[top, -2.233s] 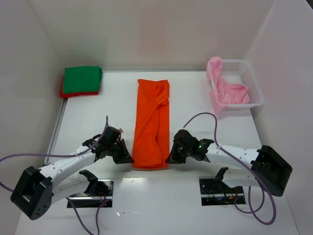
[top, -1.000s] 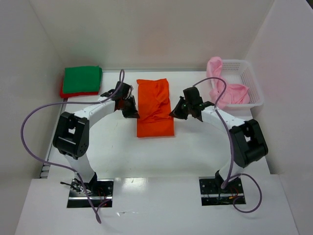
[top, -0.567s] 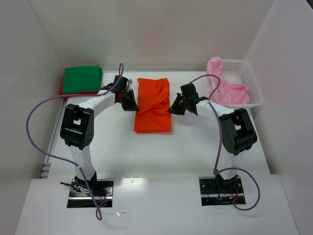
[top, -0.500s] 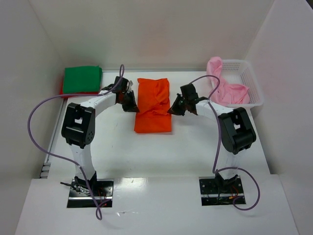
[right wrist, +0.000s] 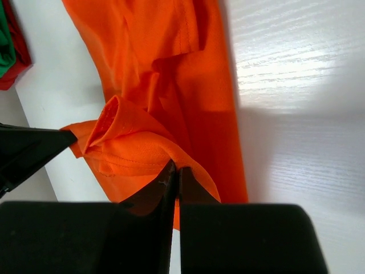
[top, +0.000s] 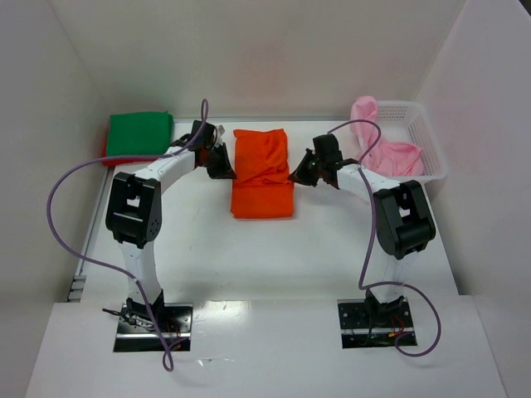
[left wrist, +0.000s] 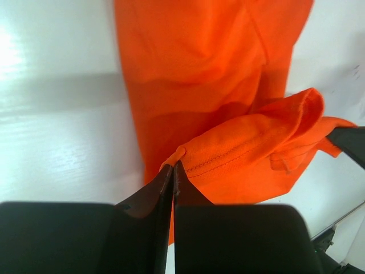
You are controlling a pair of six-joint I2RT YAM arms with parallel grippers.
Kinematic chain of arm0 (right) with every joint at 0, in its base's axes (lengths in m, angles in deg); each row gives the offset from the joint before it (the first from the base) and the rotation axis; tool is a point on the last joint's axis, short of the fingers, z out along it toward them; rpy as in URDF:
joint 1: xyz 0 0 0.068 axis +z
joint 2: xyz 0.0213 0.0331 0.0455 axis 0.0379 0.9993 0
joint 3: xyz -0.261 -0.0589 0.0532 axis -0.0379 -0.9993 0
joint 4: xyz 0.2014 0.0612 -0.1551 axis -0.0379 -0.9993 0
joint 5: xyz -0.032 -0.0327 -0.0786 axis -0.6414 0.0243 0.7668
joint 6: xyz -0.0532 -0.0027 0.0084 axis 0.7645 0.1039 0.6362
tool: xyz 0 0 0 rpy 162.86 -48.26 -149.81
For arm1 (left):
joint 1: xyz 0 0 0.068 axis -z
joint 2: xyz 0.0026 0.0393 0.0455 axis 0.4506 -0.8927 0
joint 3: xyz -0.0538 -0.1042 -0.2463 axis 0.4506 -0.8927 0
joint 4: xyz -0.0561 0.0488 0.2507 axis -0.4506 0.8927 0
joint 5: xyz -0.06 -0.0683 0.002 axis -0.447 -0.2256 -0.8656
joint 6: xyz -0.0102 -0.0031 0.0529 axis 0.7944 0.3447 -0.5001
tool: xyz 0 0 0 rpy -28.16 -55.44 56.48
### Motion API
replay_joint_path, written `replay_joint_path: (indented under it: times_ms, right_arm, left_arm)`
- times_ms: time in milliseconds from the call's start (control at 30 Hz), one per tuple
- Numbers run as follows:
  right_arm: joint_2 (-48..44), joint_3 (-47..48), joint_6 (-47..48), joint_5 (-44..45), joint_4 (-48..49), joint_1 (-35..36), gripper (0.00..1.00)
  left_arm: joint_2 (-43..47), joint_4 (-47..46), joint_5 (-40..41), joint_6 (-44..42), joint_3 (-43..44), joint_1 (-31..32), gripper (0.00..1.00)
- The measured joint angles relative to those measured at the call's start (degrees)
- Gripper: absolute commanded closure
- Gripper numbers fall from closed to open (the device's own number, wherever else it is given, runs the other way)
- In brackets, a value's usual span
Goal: Fold and stack the t-shirts
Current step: Fold the folded rectangular tshirt in 1/3 of the way
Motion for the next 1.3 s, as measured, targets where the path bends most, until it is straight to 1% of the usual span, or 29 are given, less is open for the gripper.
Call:
replay_joint_path:
  times_ms: [100, 133, 167, 200, 333, 400, 433, 467, 500, 533, 600, 633, 667, 700, 733, 767, 867, 900, 967, 1000, 1033, 1100, 1133, 1167, 1200, 1233, 1267, 1300]
  right_arm:
    - [0.0, 0.6, 0.1, 0.0, 0.2, 0.0, 0.95]
    - [0.0, 0.9, 0.1, 0.1, 0.2, 0.0, 0.93]
    - [0.0, 1.1, 0.2, 0.1, 0.2, 0.0, 0.93]
    - [0.2, 1.4, 0.2, 0.1, 0.3, 0.0, 0.91]
    - [1.6, 3.1, 0.2, 0.2, 1.0, 0.0, 0.9]
    - [2.7, 3.8, 0.3, 0.2, 1.2, -0.1, 0.9]
    - [3.5, 4.3, 0.3, 0.2, 1.3, -0.3, 0.87]
    - [4.2, 4.7, 0.4, 0.2, 1.4, -0.4, 0.83]
    - [5.1, 5.2, 0.6, 0.2, 1.5, -0.6, 0.81]
    - [6.0, 5.7, 0.9, 0.3, 1.6, -0.7, 0.78]
    - [7.7, 6.8, 1.5, 0.4, 1.7, -1.0, 0.62]
    - [8.3, 7.2, 1.6, 0.5, 1.8, -1.1, 0.56]
    - [8.7, 7.5, 1.8, 0.7, 1.8, -1.2, 0.45]
    - [8.9, 7.7, 2.2, 0.9, 1.8, -1.3, 0.4]
    - [9.0, 8.0, 2.5, 1.2, 1.9, -1.4, 0.38]
    - [9.0, 8.3, 2.7, 1.2, 1.9, -1.5, 0.36]
    - [9.0, 10.4, 3.5, 1.8, 2.2, -1.8, 0.29]
    - [8.9, 11.1, 3.9, 2.2, 2.3, -1.9, 0.29]
    - [8.1, 11.8, 4.8, 2.9, 2.6, -2.1, 0.31]
    - [7.4, 11.8, 5.2, 3.2, 2.5, -2.1, 0.37]
    - [6.6, 11.8, 5.6, 3.5, 2.4, -2.1, 0.53]
    - [4.0, 11.5, 6.3, 3.3, 2.7, -2.1, 0.71]
    - [2.3, 10.9, 6.5, 2.8, 2.7, -2.2, 0.85]
    - [0.4, 10.3, 6.7, 2.1, 2.8, -2.2, 0.9]
    - [-1.4, 9.7, 6.7, 1.5, 3.0, -2.2, 0.93]
    - [-2.9, 9.2, 6.8, 1.0, 3.3, -2.2, 0.94]
    - [-4.2, 8.8, 6.8, 0.5, 3.7, -1.8, 0.94]
    - [-5.1, 8.2, 6.8, 0.3, 4.2, -1.6, 0.93]
  left_arm:
    - [0.0, -0.1, -0.3, -0.3, 1.7, -0.2, 0.94]
    - [-0.1, 0.0, -0.5, -0.3, 2.3, -0.2, 0.94]
    - [-0.2, 0.0, -0.6, -0.5, 2.9, -0.2, 0.94]
    - [-0.4, -0.1, -0.7, -0.7, 3.7, -0.2, 0.91]
    - [-2.1, -0.2, -0.9, -1.4, 5.9, -0.2, 0.9]
    - [-3.8, -0.3, -1.0, -1.4, 7.0, -0.3, 0.83]
    - [-4.7, -0.3, -1.0, -1.5, 7.5, -0.3, 0.78]
    - [-5.7, -0.4, -1.0, -1.5, 8.0, -0.4, 0.72]
    - [-6.5, -0.5, -1.0, -1.6, 8.1, -0.5, 0.6]
    - [-7.2, -0.4, -1.0, -1.7, 8.2, -0.6, 0.56]
    - [-8.3, -0.4, -0.6, -1.6, 8.2, -0.8, 0.48]
    - [-8.7, -0.4, -0.4, -1.5, 8.2, -1.0, 0.43]
    - [-9.0, -0.4, -0.3, -1.6, 8.2, -1.1, 0.41]
    - [-9.2, -0.5, -0.2, -1.6, 8.2, -1.3, 0.39]
    - [-9.2, -0.4, -0.1, -1.6, 8.3, -1.6, 0.36]
    - [-9.3, -0.5, 0.1, -1.5, 8.5, -1.8, 0.32]
    - [-9.2, -0.6, 0.2, -1.6, 9.7, -2.8, 0.25]
    - [-8.9, -0.8, 0.4, -1.7, 9.8, -3.2, 0.2]
    - [-7.8, -0.7, 0.8, -2.1, 9.8, -3.8, 0.18]
    - [-6.9, -0.6, 0.9, -2.6, 9.7, -4.0, 0.17]
    - [-5.7, -0.5, 1.0, -2.9, 9.7, -4.4, 0.17]
    - [-2.2, -1.0, 0.3, -3.2, 8.6, -4.9, 0.32]
    - [0.3, -1.9, -0.3, -3.2, 7.4, -5.0, 0.44]
    - [3.2, -3.0, -1.0, -3.2, 5.5, -5.0, 0.58]
    - [5.9, -3.8, -1.7, -3.0, 3.8, -4.8, 0.77]
    - [8.5, -4.5, -2.4, -2.8, 2.3, -4.3, 0.82]
    - [10.8, -5.6, -2.9, -3.0, 0.8, -3.5, 0.85]
    - [12.4, -6.5, -3.4, -3.0, -0.4, -2.5, 0.85]
